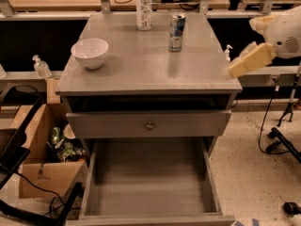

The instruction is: Place redbull can into middle drawer

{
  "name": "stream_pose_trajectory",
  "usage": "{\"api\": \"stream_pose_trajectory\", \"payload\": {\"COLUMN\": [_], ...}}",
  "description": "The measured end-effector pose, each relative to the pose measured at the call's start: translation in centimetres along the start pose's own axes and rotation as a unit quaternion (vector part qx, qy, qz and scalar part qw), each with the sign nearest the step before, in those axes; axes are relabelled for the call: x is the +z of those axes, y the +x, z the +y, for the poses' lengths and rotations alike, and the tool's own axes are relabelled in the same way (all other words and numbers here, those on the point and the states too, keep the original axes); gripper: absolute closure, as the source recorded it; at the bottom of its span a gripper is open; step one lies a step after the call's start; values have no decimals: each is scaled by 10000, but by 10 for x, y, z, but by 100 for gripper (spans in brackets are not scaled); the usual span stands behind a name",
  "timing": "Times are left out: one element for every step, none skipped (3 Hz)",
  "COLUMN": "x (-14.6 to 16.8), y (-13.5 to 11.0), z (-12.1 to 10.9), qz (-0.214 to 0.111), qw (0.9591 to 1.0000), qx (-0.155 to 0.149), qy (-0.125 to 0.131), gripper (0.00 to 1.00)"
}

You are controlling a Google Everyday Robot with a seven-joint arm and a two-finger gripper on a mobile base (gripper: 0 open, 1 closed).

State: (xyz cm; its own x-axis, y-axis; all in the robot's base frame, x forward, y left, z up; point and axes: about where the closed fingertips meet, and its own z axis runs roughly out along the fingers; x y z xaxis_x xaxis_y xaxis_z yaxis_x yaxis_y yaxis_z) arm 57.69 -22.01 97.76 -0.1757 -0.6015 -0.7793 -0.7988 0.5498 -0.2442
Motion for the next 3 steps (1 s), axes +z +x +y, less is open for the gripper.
{"api": "stream_pose_trajectory", "payload": {"x": [66, 111, 97], "y": [-32, -48, -62], "z": [-76, -123, -139], "qz": [-1079, -1603, -1765], "qw": [9939, 9865, 9831], "qx": [-51, 126, 46], "qy": [205, 296, 493], "gripper": [0, 0, 0]}}
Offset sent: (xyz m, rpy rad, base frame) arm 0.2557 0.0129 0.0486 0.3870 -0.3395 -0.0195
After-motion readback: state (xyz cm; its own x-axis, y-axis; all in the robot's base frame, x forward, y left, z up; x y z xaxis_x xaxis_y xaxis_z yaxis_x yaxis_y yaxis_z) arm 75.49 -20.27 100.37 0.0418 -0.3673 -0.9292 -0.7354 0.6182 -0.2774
